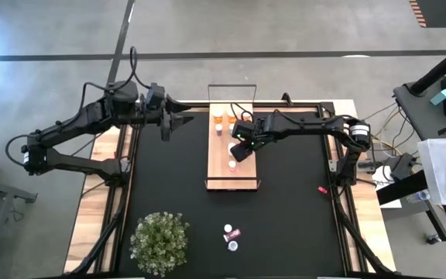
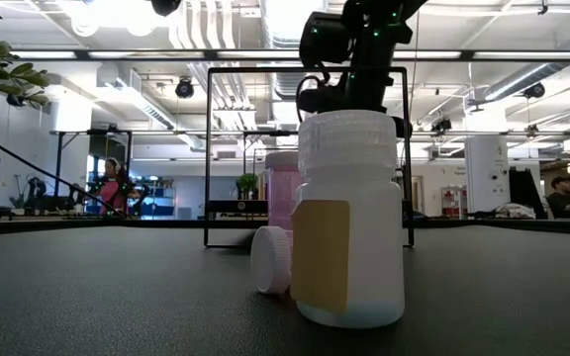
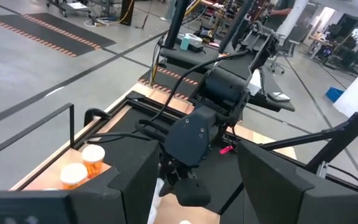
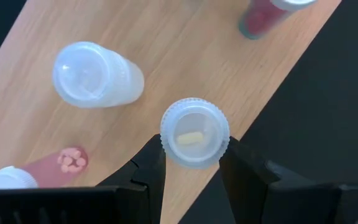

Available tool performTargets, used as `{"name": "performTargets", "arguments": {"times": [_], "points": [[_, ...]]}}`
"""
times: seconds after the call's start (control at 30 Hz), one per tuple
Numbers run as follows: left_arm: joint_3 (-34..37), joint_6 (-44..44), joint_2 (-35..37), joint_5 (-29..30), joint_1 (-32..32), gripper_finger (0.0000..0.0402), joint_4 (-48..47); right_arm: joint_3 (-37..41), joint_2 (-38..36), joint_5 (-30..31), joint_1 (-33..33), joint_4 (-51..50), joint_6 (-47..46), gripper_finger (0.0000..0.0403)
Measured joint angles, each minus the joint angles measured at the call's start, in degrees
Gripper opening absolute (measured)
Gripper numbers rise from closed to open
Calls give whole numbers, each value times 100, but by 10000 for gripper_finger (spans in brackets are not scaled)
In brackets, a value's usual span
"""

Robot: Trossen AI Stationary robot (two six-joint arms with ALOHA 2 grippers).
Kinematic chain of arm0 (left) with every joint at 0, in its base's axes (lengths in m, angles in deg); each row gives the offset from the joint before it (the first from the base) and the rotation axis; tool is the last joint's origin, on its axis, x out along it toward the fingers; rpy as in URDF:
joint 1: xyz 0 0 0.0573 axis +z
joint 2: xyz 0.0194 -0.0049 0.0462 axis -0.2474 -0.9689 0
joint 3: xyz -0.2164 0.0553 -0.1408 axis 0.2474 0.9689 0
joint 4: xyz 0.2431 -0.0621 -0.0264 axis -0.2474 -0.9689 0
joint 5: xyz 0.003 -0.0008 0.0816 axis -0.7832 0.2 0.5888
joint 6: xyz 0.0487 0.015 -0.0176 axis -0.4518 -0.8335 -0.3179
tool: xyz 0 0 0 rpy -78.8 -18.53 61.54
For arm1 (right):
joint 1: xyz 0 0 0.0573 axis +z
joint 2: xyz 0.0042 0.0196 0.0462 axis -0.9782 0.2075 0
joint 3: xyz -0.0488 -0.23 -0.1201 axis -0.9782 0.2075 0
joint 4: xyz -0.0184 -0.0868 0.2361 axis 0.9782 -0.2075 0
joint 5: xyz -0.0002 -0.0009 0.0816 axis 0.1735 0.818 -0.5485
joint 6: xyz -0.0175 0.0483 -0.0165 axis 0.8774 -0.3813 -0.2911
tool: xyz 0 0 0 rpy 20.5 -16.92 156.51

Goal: Pick and place medicine bottles onto shelf by color
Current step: Put the top white pill bottle aligned with the other white pill bottle on the shelf, then put the top pink pill bottle aligned with the other pink pill bottle on the shelf

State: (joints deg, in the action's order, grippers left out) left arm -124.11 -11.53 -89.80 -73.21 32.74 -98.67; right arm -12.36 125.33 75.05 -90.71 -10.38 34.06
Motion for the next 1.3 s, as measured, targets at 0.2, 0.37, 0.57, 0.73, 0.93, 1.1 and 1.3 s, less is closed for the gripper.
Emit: {"name": "performTargets", "arguments": {"times": [0.2, 0.37, 0.57, 0.73, 0.93, 1.1, 1.3], "points": [[1, 4, 30, 0, 0, 203, -4, 0, 24, -259, 14, -4, 12, 121], [9, 7, 40, 0, 0, 203, -7, 0, 28, -248, 17, -1, 100, 128], [23, 24, 34, 0, 0, 203, -7, 0, 28, -244, 17, 2, 165, 167], [23, 35, 34, 0, 0, 203, -4, 1, 12, -244, 15, -3, 169, 200], [24, 42, 36, 0, 0, 203, -4, -189, -304, -244, 17, -229, 167, 212], [25, 42, 36, -2, 0, 203, -6, -338, -747, -235, 58, -369, 159, 206], [25, 48, 37, -2, 0, 203, -55, -338, -1175, -180, 498, -355, 34, 203]]}}
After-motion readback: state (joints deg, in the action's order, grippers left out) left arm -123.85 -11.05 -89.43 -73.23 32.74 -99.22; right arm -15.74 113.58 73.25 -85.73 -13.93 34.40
